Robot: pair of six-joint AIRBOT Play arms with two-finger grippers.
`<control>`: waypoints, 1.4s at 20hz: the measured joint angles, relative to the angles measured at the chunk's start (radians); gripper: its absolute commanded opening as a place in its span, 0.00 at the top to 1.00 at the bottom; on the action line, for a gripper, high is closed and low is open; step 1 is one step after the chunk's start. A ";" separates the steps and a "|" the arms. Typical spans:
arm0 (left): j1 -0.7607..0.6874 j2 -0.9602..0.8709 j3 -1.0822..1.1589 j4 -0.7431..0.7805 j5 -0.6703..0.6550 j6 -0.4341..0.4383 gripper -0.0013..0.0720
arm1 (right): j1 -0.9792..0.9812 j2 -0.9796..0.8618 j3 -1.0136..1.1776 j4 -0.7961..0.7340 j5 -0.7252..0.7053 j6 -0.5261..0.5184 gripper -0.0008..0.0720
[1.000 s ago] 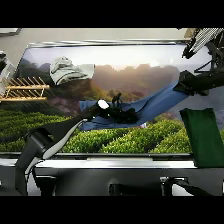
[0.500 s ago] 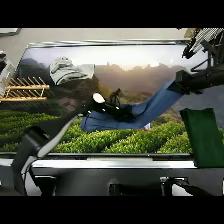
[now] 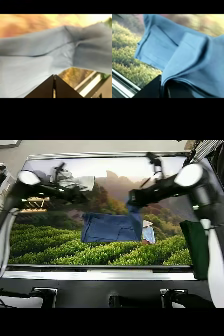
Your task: Fold the clothes and pants, and hang the long-sleeved shirts on hangers.
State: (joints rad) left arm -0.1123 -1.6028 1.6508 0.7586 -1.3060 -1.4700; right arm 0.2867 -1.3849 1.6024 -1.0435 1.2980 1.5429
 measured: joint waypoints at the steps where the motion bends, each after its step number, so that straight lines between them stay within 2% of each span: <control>1: 0.043 0.027 0.000 0.003 -0.009 -0.002 0.96 | 0.038 -0.022 0.000 -0.008 -0.033 0.011 0.95; 7: 0.213 0.102 0.000 0.019 -0.076 -0.003 0.96 | 0.216 -0.160 0.000 -0.027 -0.241 0.076 0.95; 12: 0.260 0.112 0.000 0.021 -0.095 -0.004 0.96 | 0.287 -0.252 0.000 -0.015 -0.365 0.111 0.95; 13: 0.264 0.113 0.000 0.021 -0.095 -0.004 0.96 | 0.294 -0.267 0.000 -0.011 -0.380 0.113 0.91; 15: 0.268 0.113 0.000 0.021 -0.098 -0.004 0.96 | 0.302 -0.296 0.000 -0.003 -0.402 0.119 0.76; 16: 0.269 0.114 0.000 0.021 -0.098 -0.004 0.96 | 0.304 -0.305 0.000 0.003 -0.410 0.119 0.65; 17: 0.270 0.114 0.000 0.021 -0.098 -0.004 0.96 | 0.306 -0.312 0.000 0.016 -0.418 0.120 0.59; 18: 0.271 0.114 0.000 0.021 -0.099 -0.004 0.96 | 0.308 -0.315 0.000 0.037 -0.422 0.119 0.48; 19: 0.272 0.114 0.000 0.021 -0.099 -0.004 0.96 | 0.309 -0.318 0.000 0.067 -0.422 0.110 0.31; 23: 0.272 0.114 0.000 0.020 -0.090 -0.005 0.96 | 0.310 -0.304 0.000 0.197 -0.404 0.049 0.30; 28: 0.272 0.114 0.000 0.020 -0.086 -0.012 0.96 | 0.259 -0.214 0.000 0.211 -0.362 0.037 0.30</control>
State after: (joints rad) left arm 0.1596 -1.4887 1.6508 0.7784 -1.3918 -1.4818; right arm 0.5457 -1.5990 1.6024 -0.8322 0.9360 1.5795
